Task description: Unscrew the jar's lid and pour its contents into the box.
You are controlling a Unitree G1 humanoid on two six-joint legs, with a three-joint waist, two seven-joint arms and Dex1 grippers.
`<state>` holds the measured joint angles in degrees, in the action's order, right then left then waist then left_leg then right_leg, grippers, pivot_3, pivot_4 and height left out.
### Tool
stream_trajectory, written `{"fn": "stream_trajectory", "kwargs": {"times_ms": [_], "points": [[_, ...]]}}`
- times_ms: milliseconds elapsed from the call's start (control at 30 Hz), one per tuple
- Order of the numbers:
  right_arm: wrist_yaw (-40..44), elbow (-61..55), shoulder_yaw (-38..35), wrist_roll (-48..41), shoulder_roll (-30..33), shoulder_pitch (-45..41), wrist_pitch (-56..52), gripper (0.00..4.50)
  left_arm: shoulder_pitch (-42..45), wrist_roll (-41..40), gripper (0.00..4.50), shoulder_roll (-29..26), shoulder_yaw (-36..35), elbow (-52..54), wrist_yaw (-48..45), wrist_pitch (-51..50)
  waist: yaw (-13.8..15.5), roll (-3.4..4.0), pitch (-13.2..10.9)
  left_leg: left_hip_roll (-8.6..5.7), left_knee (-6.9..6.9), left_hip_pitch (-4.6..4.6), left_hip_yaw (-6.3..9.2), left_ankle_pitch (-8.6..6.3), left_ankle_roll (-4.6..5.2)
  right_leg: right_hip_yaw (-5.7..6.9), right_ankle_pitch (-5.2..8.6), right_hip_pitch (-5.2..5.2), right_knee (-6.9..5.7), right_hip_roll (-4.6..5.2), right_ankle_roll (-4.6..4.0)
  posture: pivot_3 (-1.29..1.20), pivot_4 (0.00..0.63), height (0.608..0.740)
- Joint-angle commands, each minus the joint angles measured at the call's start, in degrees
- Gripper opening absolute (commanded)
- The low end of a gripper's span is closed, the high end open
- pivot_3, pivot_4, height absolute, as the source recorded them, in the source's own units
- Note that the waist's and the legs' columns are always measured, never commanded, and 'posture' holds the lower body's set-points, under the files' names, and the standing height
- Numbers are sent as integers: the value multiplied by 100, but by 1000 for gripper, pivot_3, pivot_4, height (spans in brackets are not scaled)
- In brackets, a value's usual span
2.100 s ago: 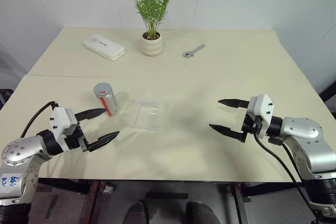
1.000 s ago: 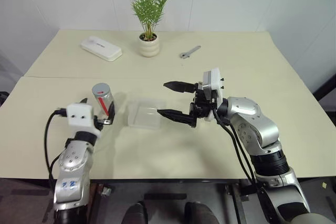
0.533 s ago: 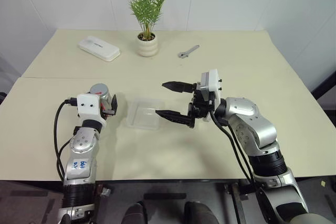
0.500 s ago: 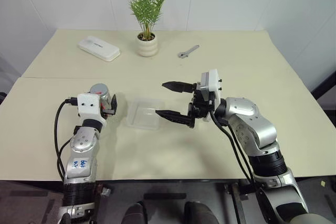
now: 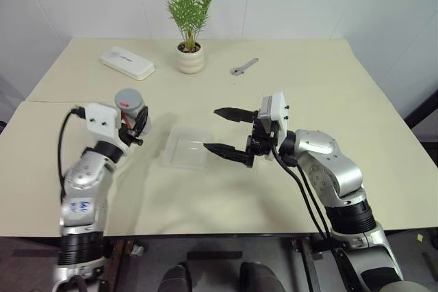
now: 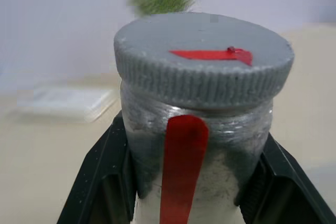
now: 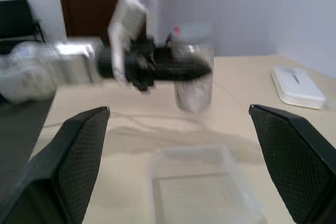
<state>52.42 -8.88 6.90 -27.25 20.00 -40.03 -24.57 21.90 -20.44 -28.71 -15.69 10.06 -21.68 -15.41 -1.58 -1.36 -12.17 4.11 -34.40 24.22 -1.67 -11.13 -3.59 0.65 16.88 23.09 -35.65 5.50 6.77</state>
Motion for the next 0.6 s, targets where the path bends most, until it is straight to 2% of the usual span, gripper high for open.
{"fn": "stream_trajectory", "kwargs": {"times_ms": [33,200,600], "points": [[-287,-351,-48,-182,-67,-480,-470,4500,186,-900,1956,-512,69,754,-807,-895,1,0,0,1,1,1,-1,0,0,-3,0,4,-1,0,-1,0,150,740],[-719,-317,140,-210,-416,-1054,-1106,4500,447,-1689,1956,-783,408,1115,-1394,-1867,-1,0,0,2,11,2,-10,1,1,-11,2,16,-2,-2,-3,0,150,740],[-1176,141,462,191,-876,-1426,-1352,4500,543,-1632,1956,-409,820,1212,-1280,-2072,-2,0,0,4,16,5,-40,1,2,-43,3,47,-20,-7,-2,0,150,740]]}}
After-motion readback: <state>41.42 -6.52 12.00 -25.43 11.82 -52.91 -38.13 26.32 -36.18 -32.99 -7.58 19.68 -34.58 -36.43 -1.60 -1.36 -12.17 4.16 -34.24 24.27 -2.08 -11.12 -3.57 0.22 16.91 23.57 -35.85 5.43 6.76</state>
